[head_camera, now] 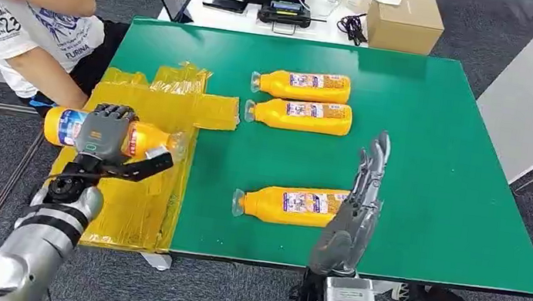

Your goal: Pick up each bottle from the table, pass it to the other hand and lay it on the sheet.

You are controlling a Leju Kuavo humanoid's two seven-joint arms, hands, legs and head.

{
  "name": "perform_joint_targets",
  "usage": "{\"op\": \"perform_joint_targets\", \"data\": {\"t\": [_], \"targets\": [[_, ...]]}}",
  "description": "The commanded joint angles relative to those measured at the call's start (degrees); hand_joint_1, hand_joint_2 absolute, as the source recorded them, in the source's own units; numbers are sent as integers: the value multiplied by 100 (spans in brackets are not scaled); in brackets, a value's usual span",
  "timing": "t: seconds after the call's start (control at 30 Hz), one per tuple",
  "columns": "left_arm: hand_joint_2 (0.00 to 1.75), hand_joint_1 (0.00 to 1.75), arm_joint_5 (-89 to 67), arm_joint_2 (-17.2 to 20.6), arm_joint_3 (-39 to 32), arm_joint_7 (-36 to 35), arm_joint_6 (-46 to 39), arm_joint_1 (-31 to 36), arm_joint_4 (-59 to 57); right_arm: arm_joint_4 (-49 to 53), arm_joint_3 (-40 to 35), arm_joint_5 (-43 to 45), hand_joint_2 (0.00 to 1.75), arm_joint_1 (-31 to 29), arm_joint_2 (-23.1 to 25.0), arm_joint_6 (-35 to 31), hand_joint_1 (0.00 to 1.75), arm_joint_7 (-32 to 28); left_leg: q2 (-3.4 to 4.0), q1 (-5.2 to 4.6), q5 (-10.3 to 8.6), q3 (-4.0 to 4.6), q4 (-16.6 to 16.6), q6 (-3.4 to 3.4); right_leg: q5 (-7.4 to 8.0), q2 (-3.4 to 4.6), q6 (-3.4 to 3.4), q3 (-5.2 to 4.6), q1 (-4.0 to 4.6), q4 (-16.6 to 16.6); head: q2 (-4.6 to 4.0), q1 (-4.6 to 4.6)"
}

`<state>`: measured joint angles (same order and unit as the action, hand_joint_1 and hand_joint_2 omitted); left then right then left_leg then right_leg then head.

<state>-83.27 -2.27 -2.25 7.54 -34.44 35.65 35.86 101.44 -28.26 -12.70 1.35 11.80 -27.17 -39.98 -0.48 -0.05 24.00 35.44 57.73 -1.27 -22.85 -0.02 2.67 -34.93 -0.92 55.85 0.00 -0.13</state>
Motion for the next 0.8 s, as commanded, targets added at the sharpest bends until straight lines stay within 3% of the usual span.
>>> {"op": "perform_joint_targets", "data": {"t": [0.03, 0.23, 0.27, 0.77, 0.8], "targets": [[175, 175, -37, 274, -202, -438, 808, 746, -1494, -458, 200, 296, 0, -129, -58, 233, 0, -2, 7, 7, 9, -25, -1, 6, -5, 4, -9, 27, 8, -7, 0, 2], [175, 175, -39, 279, -202, -442, 806, 743, -1495, -457, 205, 299, 0, -129, -61, 239, 0, -2, 6, 7, 11, -23, 0, 6, -8, 3, -10, 25, 7, -3, 0, 2], [175, 175, -131, 292, -154, -576, 810, 741, -1496, -459, 244, 286, 175, -103, -29, 243, 0, -2, 3, 7, 9, -19, 1, 6, -7, 0, -9, 22, 7, -3, 0, 2], [175, 175, 79, -12, -271, -319, 705, 463, -1448, -912, 404, 346, 175, -153, 128, 415, 0, 132, 3, 4, 7, -22, -5, 4, -6, 1, -7, 24, 4, -7, 0, 2], [175, 112, 61, -37, -240, -331, 664, 442, -1424, -923, 415, 350, 175, -145, 137, 408, 0, 144, 1, 3, 5, -15, -5, 3, -4, 0, -5, 18, 3, -6, 0, 2]]}}
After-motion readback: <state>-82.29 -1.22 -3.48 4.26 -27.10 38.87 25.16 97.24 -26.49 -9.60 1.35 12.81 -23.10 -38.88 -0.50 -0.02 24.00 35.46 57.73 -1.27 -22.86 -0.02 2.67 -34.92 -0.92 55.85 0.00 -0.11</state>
